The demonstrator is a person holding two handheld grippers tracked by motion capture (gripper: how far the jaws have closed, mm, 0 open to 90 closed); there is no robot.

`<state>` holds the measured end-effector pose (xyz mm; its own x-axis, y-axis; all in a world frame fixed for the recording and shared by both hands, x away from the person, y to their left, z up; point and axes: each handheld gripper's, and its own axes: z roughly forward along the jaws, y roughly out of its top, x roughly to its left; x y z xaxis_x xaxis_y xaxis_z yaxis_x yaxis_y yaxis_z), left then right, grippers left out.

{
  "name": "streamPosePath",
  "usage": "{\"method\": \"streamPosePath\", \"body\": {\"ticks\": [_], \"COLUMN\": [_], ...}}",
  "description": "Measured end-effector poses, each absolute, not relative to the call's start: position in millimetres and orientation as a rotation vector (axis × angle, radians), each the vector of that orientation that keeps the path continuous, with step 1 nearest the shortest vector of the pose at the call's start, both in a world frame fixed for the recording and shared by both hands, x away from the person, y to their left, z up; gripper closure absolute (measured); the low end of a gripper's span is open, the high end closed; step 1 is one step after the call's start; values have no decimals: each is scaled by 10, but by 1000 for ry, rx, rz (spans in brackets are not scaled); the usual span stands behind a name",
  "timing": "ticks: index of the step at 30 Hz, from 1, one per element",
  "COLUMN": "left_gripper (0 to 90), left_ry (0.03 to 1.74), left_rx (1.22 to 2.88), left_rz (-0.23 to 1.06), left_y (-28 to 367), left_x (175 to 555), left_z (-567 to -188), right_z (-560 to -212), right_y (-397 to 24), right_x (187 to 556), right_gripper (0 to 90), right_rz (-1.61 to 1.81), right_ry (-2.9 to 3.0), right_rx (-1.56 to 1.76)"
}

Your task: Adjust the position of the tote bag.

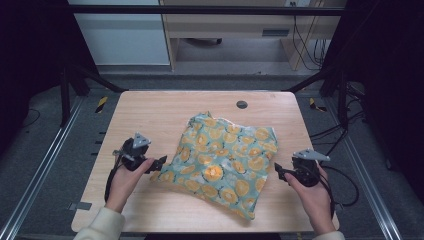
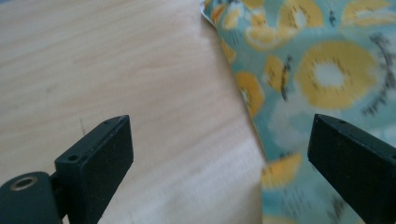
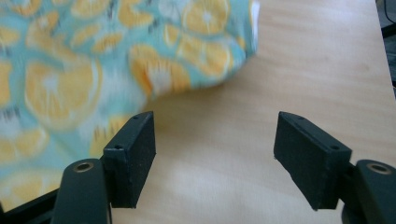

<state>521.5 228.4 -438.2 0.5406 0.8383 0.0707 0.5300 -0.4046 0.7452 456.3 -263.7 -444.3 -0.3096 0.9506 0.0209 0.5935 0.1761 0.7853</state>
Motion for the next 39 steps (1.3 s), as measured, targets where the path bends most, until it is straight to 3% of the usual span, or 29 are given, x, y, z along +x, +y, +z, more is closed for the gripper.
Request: {"method": "streamPosePath", "body": {"ticks": [9, 22, 28, 32, 33, 34, 35, 37, 38, 39], "left_gripper": [87, 90, 90, 93, 93, 93, 94, 96, 96, 96], "left_ry": [1093, 1082, 1085, 1084, 1083, 1083, 1083, 1084, 1084, 1087], "left_rx": [2131, 2177, 2172, 2181, 2177, 2177, 2174, 2173, 2173, 2171], "left_rz": [556, 560, 566, 562, 559, 559, 556, 556, 556, 557], "left_y": [1880, 1598, 1609, 1619, 1621, 1621, 1625, 1625, 1625, 1630], "left_x": [5859, 5974, 5961, 5955, 5955, 5955, 5958, 5963, 5963, 5970], "left_z": [-4268, -4392, -4371, -4362, -4360, -4360, -4360, -4365, -4365, -4369], "right_z": [-4250, -4559, -4658, -4702, -4717, -4717, -4730, -4725, -4725, -4718], "right_y": [-2504, -2580, -2566, -2544, -2520, -2520, -2496, -2481, -2481, -2469], "right_x": [5239, 5672, 5705, 5726, 5728, 5728, 5726, 5718, 5718, 5712], "right_gripper": [283, 238, 153, 236, 338, 338, 480, 600, 600, 690], "right_rz": [990, 920, 955, 933, 939, 939, 936, 939, 939, 946], "right_ry": [1925, 1936, 1971, 1997, 2029, 2029, 2063, 2081, 2081, 2098], "right_rx": [1508, 1679, 1715, 1708, 1711, 1711, 1677, 1647, 1647, 1627]}}
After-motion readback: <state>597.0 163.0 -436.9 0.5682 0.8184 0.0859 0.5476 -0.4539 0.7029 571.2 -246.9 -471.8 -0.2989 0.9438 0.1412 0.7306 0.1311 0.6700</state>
